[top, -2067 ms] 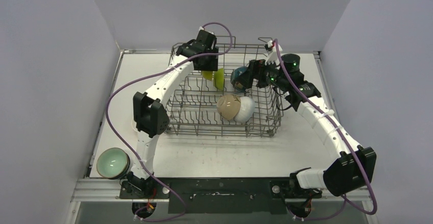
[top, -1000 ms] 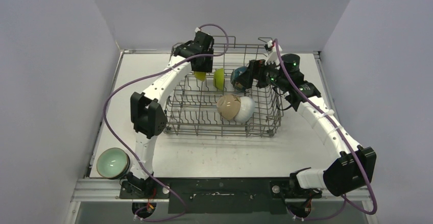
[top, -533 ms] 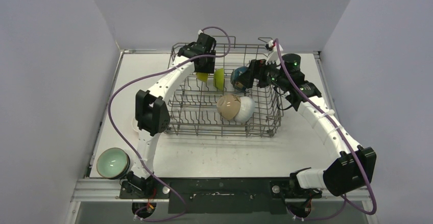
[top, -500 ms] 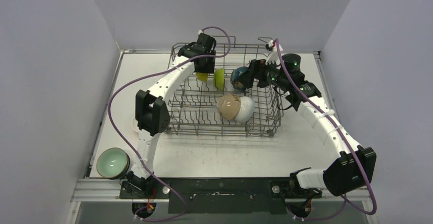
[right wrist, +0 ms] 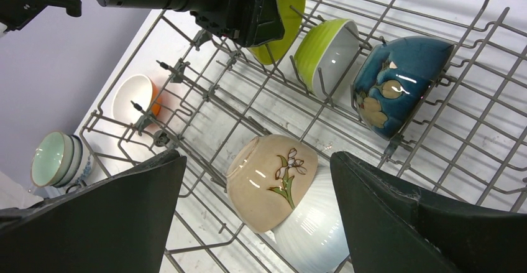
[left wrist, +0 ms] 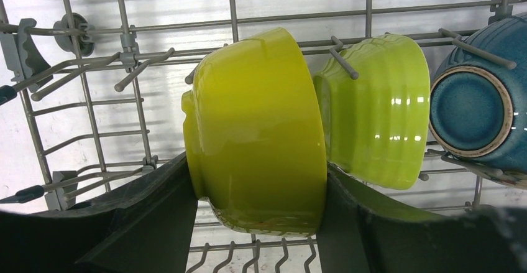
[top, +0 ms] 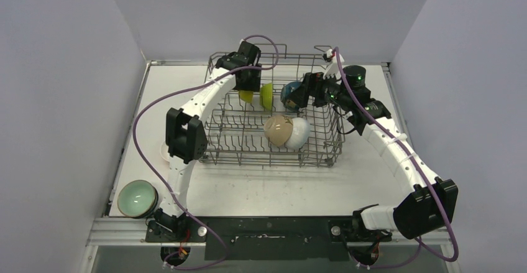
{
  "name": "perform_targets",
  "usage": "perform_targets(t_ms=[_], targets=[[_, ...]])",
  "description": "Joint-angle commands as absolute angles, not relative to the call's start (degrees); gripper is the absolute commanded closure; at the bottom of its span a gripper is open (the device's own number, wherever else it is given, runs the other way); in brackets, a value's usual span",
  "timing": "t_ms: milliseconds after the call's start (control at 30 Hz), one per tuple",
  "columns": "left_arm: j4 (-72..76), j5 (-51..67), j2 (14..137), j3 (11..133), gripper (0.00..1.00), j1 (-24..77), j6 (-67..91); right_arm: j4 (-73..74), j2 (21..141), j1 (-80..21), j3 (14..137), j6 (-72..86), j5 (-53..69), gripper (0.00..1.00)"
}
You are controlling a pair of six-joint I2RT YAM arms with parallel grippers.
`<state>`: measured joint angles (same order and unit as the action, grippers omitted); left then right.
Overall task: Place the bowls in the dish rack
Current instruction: Place the bowl in the dish rack, then pick up the bowl from the center of the board.
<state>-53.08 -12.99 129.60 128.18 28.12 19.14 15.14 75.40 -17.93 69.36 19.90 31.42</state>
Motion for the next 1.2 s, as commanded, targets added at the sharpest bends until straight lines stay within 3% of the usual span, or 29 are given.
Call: perform_targets(t_ms=[0, 133, 267, 567, 833, 1167], targets=[[-52.7, -10.8, 127.9, 130.3, 0.33, 27.5, 19.4, 13.9, 74.8, -17.5, 70.8, 19.1, 31.1, 0.10], [-51.3, -10.1, 124.8, 128.8, 0.13, 27.6, 18.8, 13.7, 74.9, -17.6, 70.5, 19.3, 31.4, 0.10], [-47.3, -10.2, 118.8, 123.5, 0.04, 27.4, 19.1, 13.5, 75.0, -17.6, 70.5, 19.6, 31.5, 0.10], [-35.2, -7.5, 101.9, 106.7, 0.03, 25.7, 20.3, 13.3, 74.7, -17.5, 70.8, 20.1, 31.9, 0.10], [-23.2, -4.0, 80.1, 82.6, 0.03, 20.7, 22.6, 12.4, 73.9, -17.3, 69.5, 21.4, 33.7, 0.10], [-33.9, -0.5, 60.9, 65.0, 0.04, 8.1, 26.8, 8.6, 73.6, -17.1, 67.3, 24.4, 36.8, 0.10]])
